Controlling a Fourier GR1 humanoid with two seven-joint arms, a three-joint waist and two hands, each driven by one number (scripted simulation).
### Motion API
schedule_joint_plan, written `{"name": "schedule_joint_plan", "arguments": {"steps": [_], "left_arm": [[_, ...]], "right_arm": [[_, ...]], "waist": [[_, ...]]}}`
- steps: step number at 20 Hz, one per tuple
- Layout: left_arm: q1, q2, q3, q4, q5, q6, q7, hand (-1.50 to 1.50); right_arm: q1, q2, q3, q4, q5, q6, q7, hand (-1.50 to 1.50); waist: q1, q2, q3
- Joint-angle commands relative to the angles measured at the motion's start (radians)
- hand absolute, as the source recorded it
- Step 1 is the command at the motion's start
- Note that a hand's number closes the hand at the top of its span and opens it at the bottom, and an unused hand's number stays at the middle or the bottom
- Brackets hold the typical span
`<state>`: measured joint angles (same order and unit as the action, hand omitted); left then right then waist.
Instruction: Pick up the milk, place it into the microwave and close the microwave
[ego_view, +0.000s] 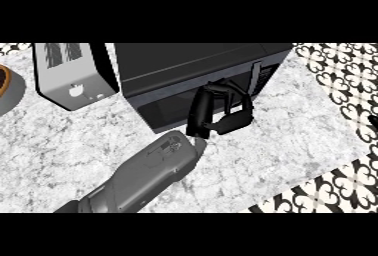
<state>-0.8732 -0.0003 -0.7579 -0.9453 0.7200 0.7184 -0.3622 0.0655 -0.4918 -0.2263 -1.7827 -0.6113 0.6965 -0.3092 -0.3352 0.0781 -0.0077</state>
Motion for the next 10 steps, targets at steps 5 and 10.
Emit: {"name": "schedule_joint_plan", "arguments": {"steps": [5, 10], "left_arm": [[-0.068, 0.0, 0.045, 0.078, 0.06, -0.018, -0.068, 1.5], [-0.046, 0.0, 0.033, 0.097, 0.084, -0.028, -0.119, 1.5]], "right_arm": [[-0.023, -0.034, -0.015, -0.009, -0.061, 0.008, 0.022, -1.5], [-0.033, -0.056, -0.021, -0.019, -0.084, 0.0, 0.044, -1.5]], "waist": [[-0.016, 0.011, 0.003], [-0.02, 0.018, 0.001]]}}
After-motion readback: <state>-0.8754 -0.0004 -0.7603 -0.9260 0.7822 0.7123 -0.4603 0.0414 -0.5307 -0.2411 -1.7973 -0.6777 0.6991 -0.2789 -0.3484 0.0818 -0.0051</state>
